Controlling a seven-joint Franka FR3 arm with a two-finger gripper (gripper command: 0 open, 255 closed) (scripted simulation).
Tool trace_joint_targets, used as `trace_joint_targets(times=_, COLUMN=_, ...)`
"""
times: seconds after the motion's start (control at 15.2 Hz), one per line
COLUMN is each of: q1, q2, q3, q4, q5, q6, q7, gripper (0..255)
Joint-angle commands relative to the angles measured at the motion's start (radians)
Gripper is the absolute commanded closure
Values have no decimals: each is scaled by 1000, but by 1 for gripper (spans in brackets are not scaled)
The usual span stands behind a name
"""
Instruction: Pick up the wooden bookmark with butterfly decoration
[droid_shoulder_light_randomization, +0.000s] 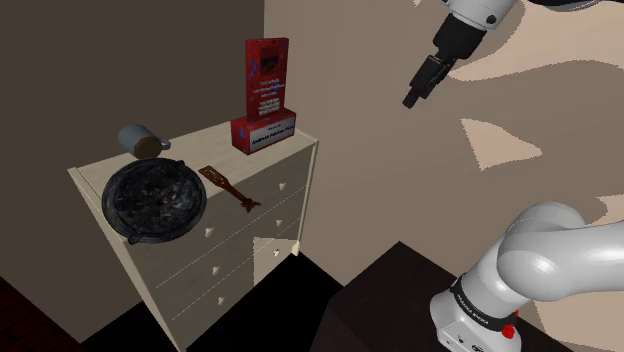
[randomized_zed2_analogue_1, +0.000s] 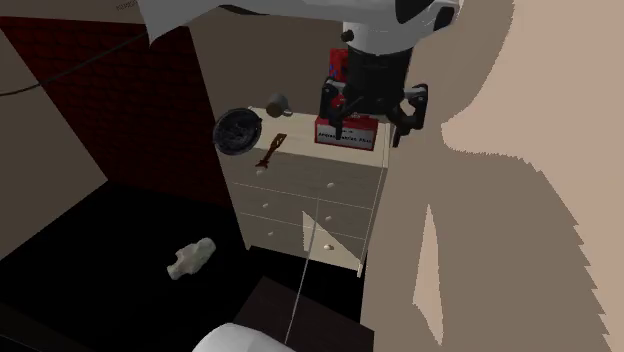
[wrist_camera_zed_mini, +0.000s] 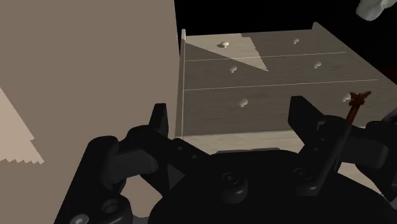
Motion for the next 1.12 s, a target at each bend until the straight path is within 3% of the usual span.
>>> trace_joint_targets(times=0.0, q1=0, q2=0, q3=0, q4=0, q5=0, q6=0, q7=0, gripper=0)
trace_joint_targets(times=0.59, q1=33, q2=244, q3=156, q4=63, q5=44, q6=132, q7=138, gripper=0)
trace_joint_targets(times=1.06, q1=46, q2=474, q3=272, q4=174, q5=28, q6=210, q7=255, gripper=0)
